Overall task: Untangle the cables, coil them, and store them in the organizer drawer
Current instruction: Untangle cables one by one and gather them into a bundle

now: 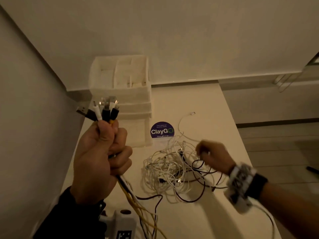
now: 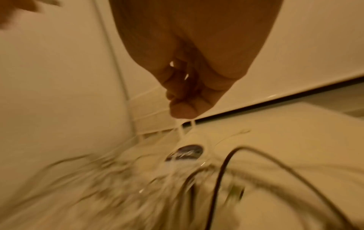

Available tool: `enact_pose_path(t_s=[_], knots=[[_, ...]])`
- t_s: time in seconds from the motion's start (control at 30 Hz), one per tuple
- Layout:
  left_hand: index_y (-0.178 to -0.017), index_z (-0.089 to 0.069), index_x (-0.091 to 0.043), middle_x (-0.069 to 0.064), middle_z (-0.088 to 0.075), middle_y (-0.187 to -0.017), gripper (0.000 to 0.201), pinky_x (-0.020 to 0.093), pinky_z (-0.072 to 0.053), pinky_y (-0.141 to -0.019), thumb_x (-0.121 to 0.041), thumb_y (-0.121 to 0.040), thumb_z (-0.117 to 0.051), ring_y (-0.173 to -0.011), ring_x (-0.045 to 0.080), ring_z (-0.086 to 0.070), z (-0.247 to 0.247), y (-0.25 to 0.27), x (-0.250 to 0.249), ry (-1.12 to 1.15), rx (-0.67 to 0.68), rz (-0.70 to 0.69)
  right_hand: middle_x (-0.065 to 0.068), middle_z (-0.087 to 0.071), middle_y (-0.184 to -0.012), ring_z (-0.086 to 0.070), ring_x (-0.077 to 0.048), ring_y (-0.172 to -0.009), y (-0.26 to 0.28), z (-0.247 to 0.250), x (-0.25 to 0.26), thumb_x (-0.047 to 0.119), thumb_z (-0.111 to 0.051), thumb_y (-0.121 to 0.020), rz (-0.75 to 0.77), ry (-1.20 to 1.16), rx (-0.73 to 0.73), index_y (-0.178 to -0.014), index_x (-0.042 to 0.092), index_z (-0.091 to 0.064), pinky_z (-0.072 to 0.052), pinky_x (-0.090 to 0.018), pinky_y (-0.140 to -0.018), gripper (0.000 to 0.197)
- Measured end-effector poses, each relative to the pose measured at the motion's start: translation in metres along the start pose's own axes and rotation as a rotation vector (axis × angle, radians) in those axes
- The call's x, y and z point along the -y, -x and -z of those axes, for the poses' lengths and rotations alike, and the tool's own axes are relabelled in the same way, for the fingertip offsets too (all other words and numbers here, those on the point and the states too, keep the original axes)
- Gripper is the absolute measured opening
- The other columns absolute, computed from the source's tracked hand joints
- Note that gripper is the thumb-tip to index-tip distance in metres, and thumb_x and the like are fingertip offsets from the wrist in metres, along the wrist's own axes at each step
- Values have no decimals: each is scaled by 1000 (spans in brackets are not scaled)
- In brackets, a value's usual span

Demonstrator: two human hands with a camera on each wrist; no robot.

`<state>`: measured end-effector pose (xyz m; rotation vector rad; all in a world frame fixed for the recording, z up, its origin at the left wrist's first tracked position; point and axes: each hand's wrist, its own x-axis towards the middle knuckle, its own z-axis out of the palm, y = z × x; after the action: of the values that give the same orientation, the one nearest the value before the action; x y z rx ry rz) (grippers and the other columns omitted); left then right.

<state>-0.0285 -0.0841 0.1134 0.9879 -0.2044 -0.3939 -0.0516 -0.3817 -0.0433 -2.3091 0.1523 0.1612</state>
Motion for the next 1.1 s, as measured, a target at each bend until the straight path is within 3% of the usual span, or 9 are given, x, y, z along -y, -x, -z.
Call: enact_pose_path(t_s=[0.1, 0.17, 0.27, 0.43, 0.63, 0.73, 0.87, 0.97, 1.1], knots=[[-73, -42, -16, -8, -36, -50, 35, 9, -23, -37, -43, -86, -61, -34, 1, -22, -2, 1, 3, 16, -54, 14, -8, -71, -89, -66, -27, -84, -92, 10, -18, -2, -51, -85, -144, 73, -203, -91, 12, -68, -51, -34, -81, 23], [-70, -39, -15, -7, -32, -48, 27, 12, -17, -38, -33, -89, -46, -33, 2, -22, -1, 3, 4, -18, -150, 6, -15, -69, -104, -63, -34, -99, -143, 1, -24, 9, -51, -91, -231, 174, -175, -101, 5, -68, -47, -32, -83, 20], [-66, -39, -15, -5, -29, -48, 27, 16, -12, -39, -25, -91, -39, -33, 4, -19, 6, 9, 5, -53, -275, 7, -21, -66, -109, -62, -37, -98, -189, -28, -25, 23, -55, -94, -338, 273, -72, -105, -2, -65, -51, -35, -77, 28], [-64, -45, -16, -5, -31, -50, 47, 13, -26, -37, -43, -58, -83, -32, 4, -23, 26, 19, -2, -77, -308, 59, -17, -43, -130, -52, -39, -113, -206, -77, -41, 26, -60, -92, -422, 361, 70, -122, 11, -47, -49, -41, -92, 36], [-65, -46, -15, -4, -30, -51, 49, 13, -26, -38, -44, -56, -85, -34, 5, -22, 33, 21, -6, -63, -306, 56, -21, -51, -126, -56, -38, -110, -203, -74, -43, 17, -55, -92, -454, 246, 23, -120, 3, -51, -50, -38, -90, 32], [-62, -43, -16, -3, -28, -51, 37, 13, -22, -38, -38, -68, -73, -35, 7, -20, 30, 18, -3, -64, -310, 39, -24, -67, -101, -67, -37, -88, -191, -33, -35, 15, -53, -93, -490, -122, -190, -94, -1, -59, -55, -39, -79, 17], [-66, -45, -15, -3, -30, -52, 51, 11, -26, -38, -53, -66, -79, -33, 6, -19, 24, 12, 0, -16, -233, 28, -29, -61, -100, -54, -26, -58, -138, 33, -4, 2, -48, -96, -435, -856, -308, -88, -2, -54, -50, -36, -58, 11], [-71, -46, -13, -3, -29, -54, 58, 10, -23, -37, -56, -60, -83, -36, 5, -18, 17, 9, 3, 15, -164, 39, -25, -62, -107, -49, -21, -59, -84, 70, 30, 3, -47, -97, -245, -1058, -275, -107, -1, -58, -43, -34, -61, 16], [-74, -42, -12, -1, -24, -58, 41, 14, -13, -38, -47, -75, -64, -38, 6, -16, 0, 7, 9, 28, -115, 49, -13, -66, -97, -47, -19, -61, 3, 84, 96, 6, -51, -89, 19, -1030, -148, -129, 13, -56, -39, -31, -60, 41]])
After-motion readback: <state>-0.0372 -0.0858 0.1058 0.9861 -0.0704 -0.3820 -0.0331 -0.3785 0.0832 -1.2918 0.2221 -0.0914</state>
